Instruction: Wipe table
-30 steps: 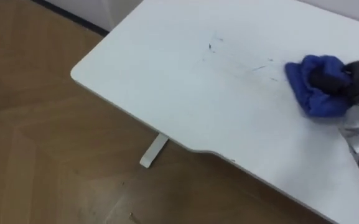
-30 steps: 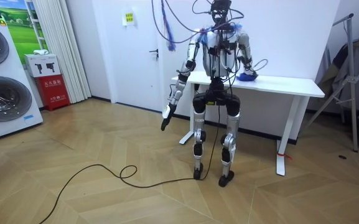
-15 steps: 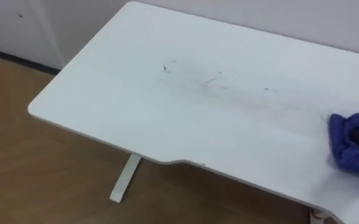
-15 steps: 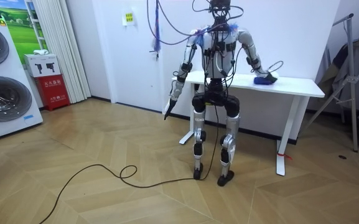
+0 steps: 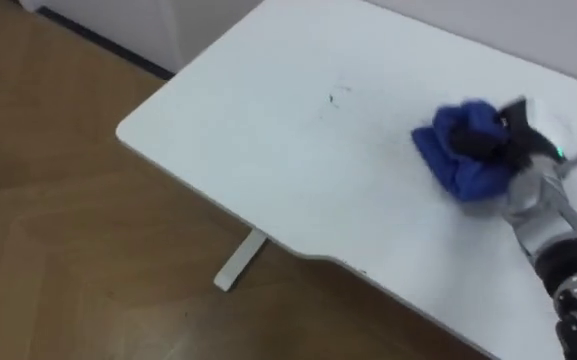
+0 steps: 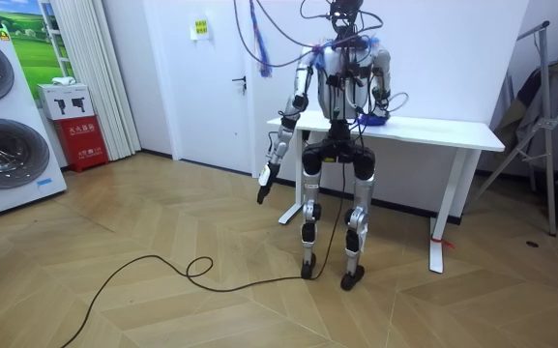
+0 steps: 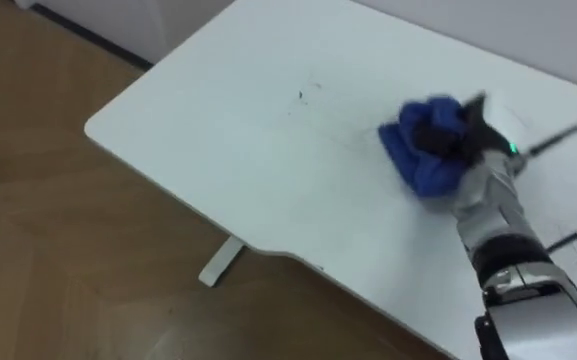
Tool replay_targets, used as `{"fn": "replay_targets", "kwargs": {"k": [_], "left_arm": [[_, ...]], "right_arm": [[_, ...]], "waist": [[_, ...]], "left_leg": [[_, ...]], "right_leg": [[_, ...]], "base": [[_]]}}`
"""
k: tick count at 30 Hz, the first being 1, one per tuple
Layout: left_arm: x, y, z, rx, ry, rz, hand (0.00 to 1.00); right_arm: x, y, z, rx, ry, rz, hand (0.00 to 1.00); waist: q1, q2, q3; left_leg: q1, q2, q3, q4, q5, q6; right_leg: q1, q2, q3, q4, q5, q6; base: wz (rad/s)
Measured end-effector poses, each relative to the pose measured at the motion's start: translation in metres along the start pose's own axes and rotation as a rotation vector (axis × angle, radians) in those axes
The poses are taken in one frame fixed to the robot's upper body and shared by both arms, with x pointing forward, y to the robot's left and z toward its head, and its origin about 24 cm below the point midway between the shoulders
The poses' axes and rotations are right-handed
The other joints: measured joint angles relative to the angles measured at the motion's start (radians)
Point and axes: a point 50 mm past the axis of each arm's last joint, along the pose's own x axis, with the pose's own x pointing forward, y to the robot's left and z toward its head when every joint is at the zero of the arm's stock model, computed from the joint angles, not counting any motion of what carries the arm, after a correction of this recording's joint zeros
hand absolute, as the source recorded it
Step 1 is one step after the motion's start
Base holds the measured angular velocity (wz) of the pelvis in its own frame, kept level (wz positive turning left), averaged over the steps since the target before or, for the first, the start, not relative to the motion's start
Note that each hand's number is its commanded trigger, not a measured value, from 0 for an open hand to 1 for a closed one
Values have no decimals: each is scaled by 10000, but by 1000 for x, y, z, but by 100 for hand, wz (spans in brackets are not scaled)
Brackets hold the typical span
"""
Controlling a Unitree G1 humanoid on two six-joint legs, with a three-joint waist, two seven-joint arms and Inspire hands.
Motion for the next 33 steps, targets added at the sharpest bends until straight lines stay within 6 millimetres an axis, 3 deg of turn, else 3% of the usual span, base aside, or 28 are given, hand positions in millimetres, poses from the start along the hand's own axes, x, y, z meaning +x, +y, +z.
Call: {"fn": "replay_targets", "kwargs": {"k": [2, 5, 7, 10, 12, 14, 15, 16, 17, 18, 19, 20, 21, 23, 24, 25, 26, 27, 28, 29, 30, 31, 33], "left_arm": [[0, 7, 7, -266, -467, 383, 0], [-1, 10, 20, -353, -1140, 597, 0], [-1, 10, 26, -287, -1328, 675, 0], [-1, 5, 37, -210, -1562, 694, 0], [-1, 2, 48, -118, -1913, 741, 0], [1, -3, 58, -34, -2169, 859, 0], [1, -4, 60, -30, -2211, 855, 0], [2, -5, 63, -9, -2182, 843, 0], [3, -5, 67, 12, -2116, 859, 0], [3, -5, 70, 0, -2183, 839, 0], [2, -7, 83, -26, -2507, 763, 0], [0, -7, 95, -28, -2842, 746, 0], [0, -6, 99, -55, -2931, 757, 0], [0, 2, 102, 14, -2946, 966, 0], [1, 12, 97, 69, -2842, 1190, 0], [1, 15, 96, -21, -2806, 1252, 0], [2, 17, 85, -72, -2595, 1257, 0], [2, 17, 80, -43, -2463, 1176, 0], [3, 15, 68, 25, -2126, 959, 0], [4, 13, 52, 103, -1718, 805, 0], [3, 13, 44, 121, -1541, 753, 0], [3, 16, 31, 145, -1335, 734, 0], [1, 20, 12, 81, -935, 863, 0]], "right_arm": [[-11, 2, -35, 217, 832, -258, 100], [-26, -4, -76, 447, 1926, -698, 100], [-29, -12, -90, 374, 2275, -955, 100], [-29, -16, -91, 217, 2390, -1111, 100], [-23, -11, -74, 196, 2352, -1099, 100], [-16, 5, -40, -290, 1984, -721, 100], [-14, 11, -26, -418, 1661, -554, 100], [-10, 20, 7, -632, 776, -259, 100], [-10, 32, 48, -648, -318, 183, 100], [-10, 36, 65, -605, -779, 346, 100], [-8, 34, 96, -598, -1689, 475, 100], [-5, 27, 117, -464, -2304, 442, 100], [-4, 24, 125, -366, -2496, 405, 100], [-2, 18, 139, -243, -2900, 398, 100], [-2, 20, 135, -293, -2890, 526, 100], [-2, 21, 130, -364, -2842, 592, 100], [-1, 21, 117, -562, -2604, 758, 100], [1, 21, 105, -736, -2377, 837, 100], [3, 15, 77, -675, -1884, 779, 100], [4, 9, 49, -818, -1330, 665, 100], [3, 7, 34, -826, -978, 619, 100], [0, 3, 8, -559, -319, 499, 100], [-10, 2, -28, -274, 602, 390, 100]], "waist": [[-581, -66, 18], [-888, -98, -16], [-948, 40, -71], [-918, 331, -57], [-443, 481, -41], [494, 552, -26], [703, 557, -22], [1075, 555, -16], [1268, 526, -13], [1415, 479, -3], [1745, 338, 67], [1983, 246, 94], [2021, 223, 87], [2144, 84, 84], [2144, -102, 99], [2154, -133, 69], [2098, -103, 88], [1960, -123, 81], [1599, -131, 84], [1170, -109, 91], [961, -88, 102], [629, -124, 136], [185, -78, 136]], "left_leg": [[296, -35, 10, -26, -87, 124], [373, -3, 192, 212, -386, 185], [240, 81, 383, 757, -712, 274], [272, 351, 972, 1344, -1063, 428], [276, 630, 1616, 1582, -1208, 491], [241, 1000, 2373, 1888, -1372, 379], [191, 1111, 2537, 1953, -1395, 338], [-28, 1325, 2659, 2095, -1411, 183], [-361, 1581, 2601, 2200, -1359, 3], [-514, 1665, 2578, 2222, -1301, -95], [-896, 1876, 2458, 2286, -1176, -310], [-1389, 2016, 2022, 2306, -991, -571], [-1588, 2073, 1755, 2313, -876, -691], [-1838, 2384, 982, 2258, -545, -1250], [-1774, 2610, 669, 2129, -423, -1642], [-1717, 2782, 582, 2054, -353, -1833], [-1553, 3265, 591, 1847, -23, -2123], [-1535, 3451, 633, 1702, 253, -2162], [-1514, 3727, 894, 1510, 736, -2084], [-1382, 3732, 1060, 1484, 881, -2026], [-1265, 3718, 1204, 1494, 877, -2026], [-1094, 3513, 1473, 1655, 737, -1898], [-727, 2718, 1501, 2374, -374, -1474]], "right_leg": [[349, -58, 53, -46, -73, 116], [442, -60, 28, 103, -79, 133], [398, -102, 1, 486, -177, 250], [-281, -571, -122, 2194, -435, 239], [-1158, -936, 82, 3690, -377, 239], [-1908, -1812, 122, 5493, -760, 85], [-1984, -2050, 157, 5640, -854, 109], [-2053, -2393, 279, 5418, -905, 170], [-1932, -2576, 312, 4630, -839, 270], [-1879, -2653, 344, 4157, -794, 336], [-1701, -2703, 328, 3065, -574, 497], [-1526, -2679, 240, 2144, -260, 544], [-1401, -2674, 99, 1789, -71, 571], [-1154, -2606, -30, 1037, 517, 677], [-1282, -2406, 32, 1051, 635, 915], [-1278, -2264, 66, 1430, 340, 1341], [-1314, -1789, -11, 2033, -272, 1158], [-1297, -1659, -158, 2270, -505, 1050], [-1169, -1463, -447, 2517, -875, 848], [-861, -1326, -725, 2511, -1169, 748], [-700, -1235, -826, 2462, -1210, 690], [-406, -1113, -952, 2202, -1265, 602], [114, -757, -921, 1602, -1185, 425]], "base": [[14], [-30], [-41], [-60], [-90], [-108], [-100], [-62], [-45], [-10], [28], [54], [96], [96], [62], [32], [19], [44], [72], [70], [50], [25], [-2]]}}
